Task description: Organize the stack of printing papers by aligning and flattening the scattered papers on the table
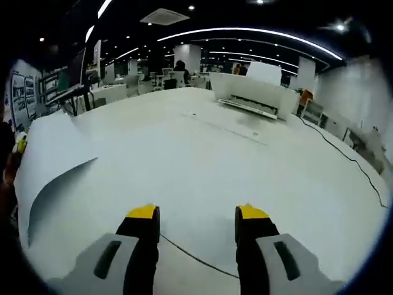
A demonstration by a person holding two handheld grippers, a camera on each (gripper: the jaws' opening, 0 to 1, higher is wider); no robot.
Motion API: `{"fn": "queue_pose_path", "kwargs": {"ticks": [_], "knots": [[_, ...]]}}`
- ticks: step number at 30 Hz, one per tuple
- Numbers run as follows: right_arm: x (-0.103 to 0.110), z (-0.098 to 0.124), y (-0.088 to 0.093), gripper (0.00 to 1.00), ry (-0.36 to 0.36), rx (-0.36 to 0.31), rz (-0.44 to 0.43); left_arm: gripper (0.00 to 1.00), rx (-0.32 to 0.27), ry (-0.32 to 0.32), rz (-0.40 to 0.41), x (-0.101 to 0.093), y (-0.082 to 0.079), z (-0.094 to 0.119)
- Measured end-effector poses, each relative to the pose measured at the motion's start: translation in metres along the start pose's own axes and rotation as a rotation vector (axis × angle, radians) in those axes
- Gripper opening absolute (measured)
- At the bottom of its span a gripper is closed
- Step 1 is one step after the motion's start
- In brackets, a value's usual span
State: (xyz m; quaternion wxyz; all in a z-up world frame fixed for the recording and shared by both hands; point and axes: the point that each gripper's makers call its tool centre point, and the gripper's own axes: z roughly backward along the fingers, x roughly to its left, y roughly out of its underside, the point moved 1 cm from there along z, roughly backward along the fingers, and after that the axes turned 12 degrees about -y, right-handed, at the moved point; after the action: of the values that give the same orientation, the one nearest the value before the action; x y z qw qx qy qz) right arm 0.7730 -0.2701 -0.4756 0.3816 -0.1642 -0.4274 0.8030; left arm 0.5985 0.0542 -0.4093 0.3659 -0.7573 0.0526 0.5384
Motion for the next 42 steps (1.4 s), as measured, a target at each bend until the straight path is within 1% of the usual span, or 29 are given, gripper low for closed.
{"fn": "queue_pose_path", "kwargs": {"ticks": [1, 2, 3, 4, 7, 9, 10, 11, 12, 13, 15, 16, 17, 18, 19, 20, 21, 23, 24, 26, 28, 31, 33, 35, 37, 39, 41, 42], "knots": [[0.003, -0.002, 0.006, 0.44, -0.008, 0.01, -0.019, 0.06, 0.001, 0.001, 0.001, 0.0, 0.0, 0.0], [0.002, -0.004, 0.011, 0.43, -0.009, 0.027, -0.039, 0.06, 0.001, 0.001, 0.001, 0.001, -0.001, 0.0], [0.002, -0.004, 0.01, 0.43, -0.019, 0.006, -0.08, 0.06, 0.001, 0.001, 0.0, 0.001, -0.001, 0.0], [0.0, -0.004, 0.009, 0.43, -0.017, 0.001, -0.075, 0.06, 0.002, 0.001, 0.001, 0.001, 0.0, -0.001], [0.004, -0.003, 0.01, 0.42, -0.014, 0.0, -0.085, 0.06, 0.002, 0.004, 0.001, 0.0, 0.0, -0.001], [0.011, -0.002, 0.011, 0.41, -0.013, 0.0, -0.086, 0.06, 0.002, 0.004, 0.003, 0.0, 0.0, -0.001], [0.006, -0.004, 0.012, 0.33, -0.03, 0.009, -0.111, 0.06, 0.001, 0.005, 0.002, 0.0, 0.0, -0.001], [0.0, -0.004, 0.011, 0.23, -0.034, 0.008, -0.109, 0.06, 0.0, 0.005, 0.002, 0.0, 0.0, -0.001], [0.001, -0.002, 0.009, 0.2, -0.011, -0.002, -0.074, 0.06, 0.0, 0.005, 0.003, 0.0, 0.0, -0.001], [0.005, -0.001, 0.009, 0.19, -0.015, -0.002, -0.077, 0.06, 0.0, 0.005, 0.004, 0.0, 0.0, -0.001], [0.004, -0.002, 0.009, 0.16, -0.014, 0.0, -0.081, 0.06, 0.001, 0.006, 0.005, 0.001, -0.001, -0.001], [0.004, -0.002, 0.009, 0.09, -0.027, 0.006, -0.071, 0.06, 0.003, 0.006, 0.005, 0.0, 0.0, -0.001], [0.0, 0.001, 0.007, 0.04, -0.007, 0.01, -0.032, 0.06, 0.003, 0.005, 0.004, 0.0, 0.001, -0.001], [-0.001, 0.002, 0.004, 0.04, -0.011, -0.001, -0.042, 0.06, 0.003, 0.004, 0.006, 0.0, 0.001, -0.001], [-0.003, 0.004, -0.004, 0.02, -0.015, -0.03, -0.028, 0.06, 0.004, 0.003, 0.01, 0.0, 0.001, -0.001], [-0.002, 0.009, -0.01, 0.02, -0.001, -0.047, -0.003, 0.06, 0.005, 0.003, 0.012, 0.0, 0.001, 0.0], [0.002, 0.012, -0.011, 0.01, 0.001, -0.05, 0.002, 0.06, 0.004, 0.002, 0.012, 0.0, 0.0, 0.0], [0.003, 0.018, -0.02, 0.0, -0.001, -0.057, 0.048, 0.06, 0.004, 0.001, 0.009, 0.002, -0.001, -0.001], [0.005, 0.023, -0.024, 0.0, 0.009, -0.051, 0.075, 0.06, 0.004, 0.001, 0.009, 0.002, -0.001, -0.001], [0.008, 0.029, -0.03, 0.0, 0.011, -0.064, 0.099, 0.06, 0.002, 0.0, 0.011, 0.002, -0.001, -0.001], [0.011, 0.035, -0.038, 0.0, 0.015, -0.088, 0.108, 0.06, 0.002, 0.0, 0.015, 0.002, -0.001, -0.001], [0.022, 0.048, -0.058, 0.0, -0.018, -0.16, 0.142, 0.06, 0.005, -0.003, 0.023, 0.003, -0.001, -0.001], [0.026, 0.055, -0.068, 0.0, -0.023, -0.18, 0.181, 0.06, 0.005, -0.004, 0.023, 0.003, -0.001, -0.001], [0.039, 0.061, -0.078, 0.0, -0.046, -0.196, 0.269, 0.06, 0.007, -0.004, 0.029, 0.003, -0.001, -0.001], [0.049, 0.066, -0.084, 0.0, -0.046, -0.188, 0.335, 0.06, 0.007, -0.005, 0.033, 0.002, -0.001, 0.0], [0.072, 0.07, -0.087, 0.0, -0.057, -0.191, 0.409, 0.06, 0.01, -0.009, 0.036, 0.002, 0.0, 0.0], [0.084, 0.073, -0.094, 0.0, -0.08, -0.191, 0.466, 0.06, 0.012, -0.01, 0.037, 0.004, -0.001, -0.001], [0.088, 0.074, -0.094, 0.0, -0.076, -0.194, 0.466, 0.06, 0.011, -0.011, 0.036, 0.005, -0.002, -0.002]]}}
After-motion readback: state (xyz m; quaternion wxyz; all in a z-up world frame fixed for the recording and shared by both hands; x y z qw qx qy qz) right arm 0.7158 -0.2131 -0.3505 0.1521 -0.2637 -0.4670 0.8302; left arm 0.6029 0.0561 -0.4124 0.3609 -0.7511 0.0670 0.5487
